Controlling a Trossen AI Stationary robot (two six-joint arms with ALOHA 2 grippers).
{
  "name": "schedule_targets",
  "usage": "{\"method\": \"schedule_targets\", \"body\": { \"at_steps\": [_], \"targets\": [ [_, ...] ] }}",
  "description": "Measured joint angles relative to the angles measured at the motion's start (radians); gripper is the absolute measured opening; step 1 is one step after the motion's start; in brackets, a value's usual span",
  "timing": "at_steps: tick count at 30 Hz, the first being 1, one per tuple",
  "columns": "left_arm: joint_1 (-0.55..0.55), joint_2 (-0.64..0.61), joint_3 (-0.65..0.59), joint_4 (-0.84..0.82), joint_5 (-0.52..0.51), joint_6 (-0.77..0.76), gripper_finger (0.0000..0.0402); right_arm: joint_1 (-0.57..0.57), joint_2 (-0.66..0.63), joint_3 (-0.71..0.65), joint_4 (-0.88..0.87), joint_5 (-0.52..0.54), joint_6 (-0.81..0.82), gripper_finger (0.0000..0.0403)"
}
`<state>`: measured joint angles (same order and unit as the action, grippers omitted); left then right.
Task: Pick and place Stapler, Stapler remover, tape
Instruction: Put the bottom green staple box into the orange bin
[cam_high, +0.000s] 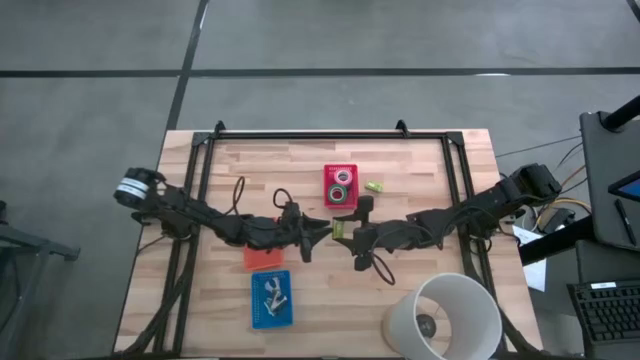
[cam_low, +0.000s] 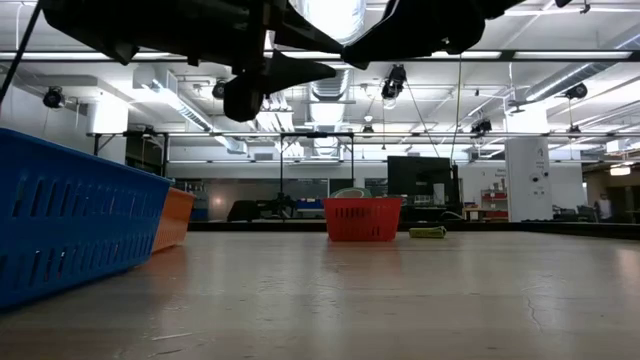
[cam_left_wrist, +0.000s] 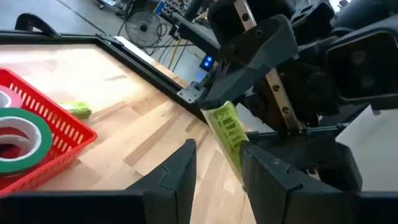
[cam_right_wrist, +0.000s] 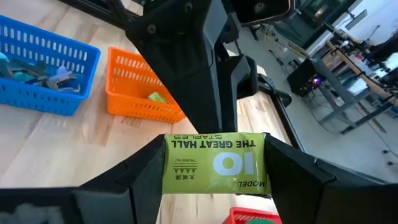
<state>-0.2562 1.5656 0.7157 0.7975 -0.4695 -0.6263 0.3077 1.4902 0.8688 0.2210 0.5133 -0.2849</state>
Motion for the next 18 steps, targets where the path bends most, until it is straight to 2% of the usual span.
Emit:
{"method": "schedule_targets", "body": {
  "at_steps": [8, 18],
  "targets": [
    [0.000, 0.002, 0.016, -0.001, 0.006, 0.004, 0.0127, 0.000, 0.000, 0.000, -0.001, 0.014, -0.007, 0.0232],
    [0.000, 0.000, 0.016, 0.005, 0.067, 0.002, 0.0126, 0.000, 0.000, -0.003, -0.001, 0.014, -0.006, 0.0231]
  ]
}}
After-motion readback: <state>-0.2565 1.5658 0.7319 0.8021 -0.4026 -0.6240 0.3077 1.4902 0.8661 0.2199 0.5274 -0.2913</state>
